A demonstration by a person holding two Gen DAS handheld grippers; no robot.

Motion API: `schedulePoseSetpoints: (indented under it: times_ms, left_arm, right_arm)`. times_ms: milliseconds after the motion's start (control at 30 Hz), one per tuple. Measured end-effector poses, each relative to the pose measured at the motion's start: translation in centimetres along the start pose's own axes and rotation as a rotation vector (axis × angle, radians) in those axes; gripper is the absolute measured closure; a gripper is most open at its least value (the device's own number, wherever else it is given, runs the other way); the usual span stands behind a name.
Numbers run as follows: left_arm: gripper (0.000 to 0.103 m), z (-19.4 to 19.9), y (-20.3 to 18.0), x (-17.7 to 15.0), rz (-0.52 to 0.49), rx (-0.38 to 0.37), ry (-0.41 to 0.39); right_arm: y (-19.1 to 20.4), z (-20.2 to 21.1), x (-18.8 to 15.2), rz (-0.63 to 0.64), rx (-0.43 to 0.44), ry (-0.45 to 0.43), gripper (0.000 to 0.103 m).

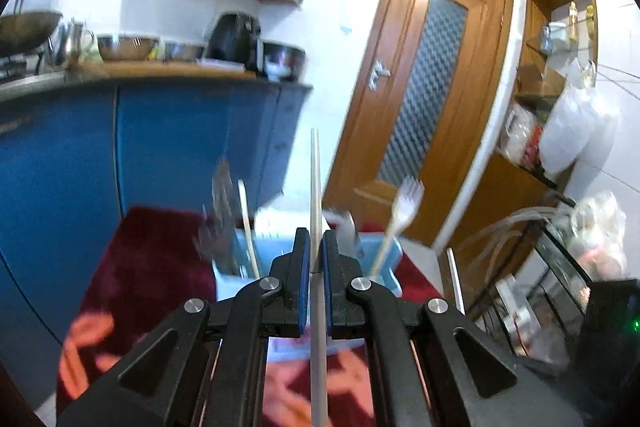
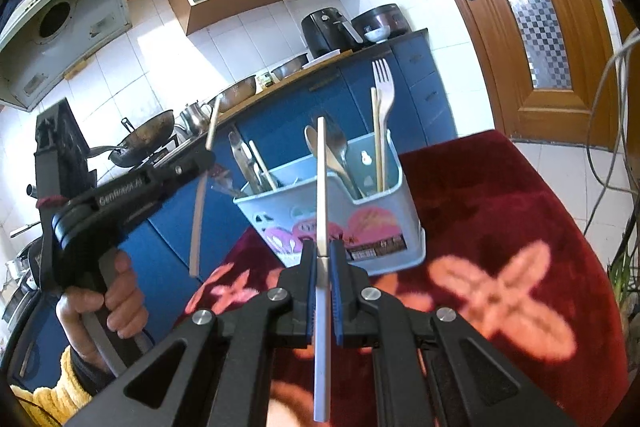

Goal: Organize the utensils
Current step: 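Lift both chopsticks with both tools up over the caddy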

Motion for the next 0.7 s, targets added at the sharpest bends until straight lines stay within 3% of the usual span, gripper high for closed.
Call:
schedulePoseSetpoints:
  times_ms: [300, 533, 700]
  left_arm:
    - [0.099, -3.9, 1.2, 3.5, -0.035, 0.049, -0.14]
    - [0.099, -7.4, 1.8, 2.6, -0.067, 0.092, -0.181]
    - [0.099, -7.8, 1.3, 1.8, -0.149, 0.136, -0.266]
  right_arm:
    - [0.2, -3.5, 3.4, 0.047, 0.012, -0.064, 0.095]
    - [-0.8, -6.2, 5.2, 0.05, 0.021, -0.138, 0.095]
    - [-1.4, -8.6, 6.2, 0.101, 0.005, -0.199, 0.095]
Point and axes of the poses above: each gripper's, at about its wrist camera, not at the fingertips, and z roughly against the way its jaws point, y to its left, x to its top, the point moved 1 cm from there along -z, roughly the way its jaws point, and after that the axes turned 10 degrees about -y, right-handed, at the moved point
